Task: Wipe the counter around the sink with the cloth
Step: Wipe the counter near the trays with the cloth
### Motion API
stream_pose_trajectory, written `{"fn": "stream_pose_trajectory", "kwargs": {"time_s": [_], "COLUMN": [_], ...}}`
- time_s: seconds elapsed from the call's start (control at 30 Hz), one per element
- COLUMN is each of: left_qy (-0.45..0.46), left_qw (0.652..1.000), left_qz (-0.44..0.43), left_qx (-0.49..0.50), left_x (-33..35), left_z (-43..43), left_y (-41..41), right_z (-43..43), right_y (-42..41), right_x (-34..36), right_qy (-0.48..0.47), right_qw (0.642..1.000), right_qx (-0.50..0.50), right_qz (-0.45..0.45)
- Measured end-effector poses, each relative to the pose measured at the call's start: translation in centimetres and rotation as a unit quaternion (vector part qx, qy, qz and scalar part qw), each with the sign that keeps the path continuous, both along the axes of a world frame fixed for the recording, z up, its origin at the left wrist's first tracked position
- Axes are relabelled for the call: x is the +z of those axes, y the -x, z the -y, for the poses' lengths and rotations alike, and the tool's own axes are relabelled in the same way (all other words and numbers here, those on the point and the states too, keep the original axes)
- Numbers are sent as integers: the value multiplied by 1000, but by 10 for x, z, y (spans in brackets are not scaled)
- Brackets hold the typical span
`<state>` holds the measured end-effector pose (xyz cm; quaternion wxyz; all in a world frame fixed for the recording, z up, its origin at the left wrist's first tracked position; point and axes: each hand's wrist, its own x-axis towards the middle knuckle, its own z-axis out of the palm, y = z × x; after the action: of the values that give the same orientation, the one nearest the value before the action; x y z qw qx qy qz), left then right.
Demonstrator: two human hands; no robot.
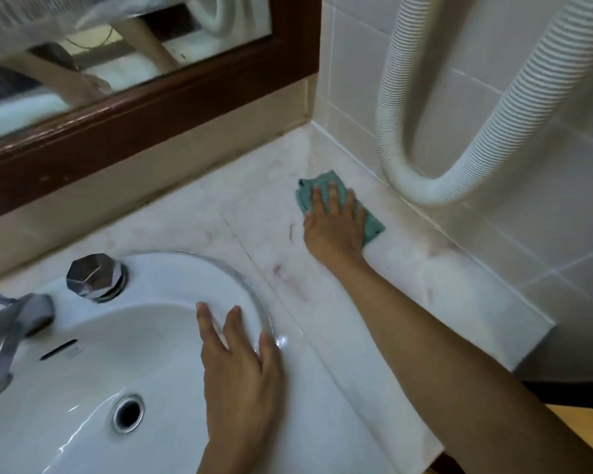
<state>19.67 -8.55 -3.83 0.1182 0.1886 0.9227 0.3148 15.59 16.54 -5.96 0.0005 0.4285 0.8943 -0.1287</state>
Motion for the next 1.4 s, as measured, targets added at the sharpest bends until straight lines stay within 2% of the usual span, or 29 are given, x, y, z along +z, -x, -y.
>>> {"fn": "stream_pose_trajectory", "kwargs": {"time_s": [0.13,0.27,0.43,0.57,0.67,0.8,0.87,0.97,1.1,1.23,1.4], "left_qy": [6,4,-10,-8,-23,-96,-126,-153,-136,-101,-86], "left_qw": [1000,1000,1000,1000,1000,995,992,987,986,974,949], "left_qz": [-14,-21,-18,-8,6,30,7,-50,-85,-137,-132], "left_qx": [0,-1,-5,-3,8,24,20,-3,48,146,274], "left_x": [-1,1,5,8,6,7,14,16,17,15,1], "left_z": [-1,-1,0,-1,1,14,32,81,197,326,456], "left_y": [1,1,-1,-1,0,2,-5,-24,-53,-73,-103], "right_z": [9,65,145,159,146,146,163,206,279,333,414], "right_y": [37,6,-115,-195,-201,-176,-171,-180,-195,-203,-214], "right_x": [0,3,-2,-1,-2,0,0,-1,6,5,13], "right_qy": [5,19,-11,-35,-31,-19,-23,-29,-19,-23,-22], "right_qw": [990,970,984,989,994,999,999,997,993,990,978], "right_qx": [143,240,172,146,103,15,17,74,118,141,199], "right_qz": [14,16,-34,-10,22,21,21,9,-7,3,59]}}
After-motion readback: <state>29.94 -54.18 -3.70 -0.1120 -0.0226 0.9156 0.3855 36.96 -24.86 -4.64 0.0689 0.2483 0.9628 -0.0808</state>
